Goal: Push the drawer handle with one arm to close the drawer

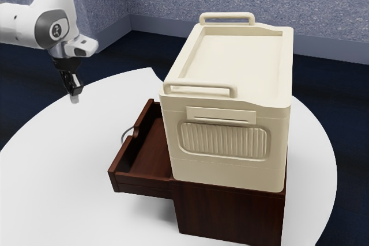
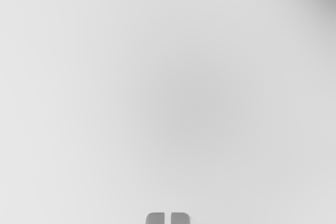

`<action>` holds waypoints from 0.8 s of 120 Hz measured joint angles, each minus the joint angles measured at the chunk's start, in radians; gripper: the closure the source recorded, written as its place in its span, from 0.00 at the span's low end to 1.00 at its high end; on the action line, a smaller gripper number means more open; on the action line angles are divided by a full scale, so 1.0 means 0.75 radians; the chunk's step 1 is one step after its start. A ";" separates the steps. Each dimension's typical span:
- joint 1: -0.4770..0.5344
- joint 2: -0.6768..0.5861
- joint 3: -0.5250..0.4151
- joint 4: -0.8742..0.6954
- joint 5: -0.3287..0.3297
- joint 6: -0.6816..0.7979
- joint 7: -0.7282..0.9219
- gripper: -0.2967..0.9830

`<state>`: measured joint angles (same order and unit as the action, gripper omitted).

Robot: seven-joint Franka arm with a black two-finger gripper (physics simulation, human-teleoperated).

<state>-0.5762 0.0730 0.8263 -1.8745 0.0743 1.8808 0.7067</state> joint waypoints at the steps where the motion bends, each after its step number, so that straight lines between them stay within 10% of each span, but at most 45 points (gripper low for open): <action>1: -0.001 0.000 0.000 -0.006 0.005 0.006 0.009 0.84; 96: -0.132 -0.012 -0.004 -0.395 -0.087 0.641 0.573 0.85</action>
<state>-0.6755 0.0643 0.8230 -2.1707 0.0088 2.3614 1.1368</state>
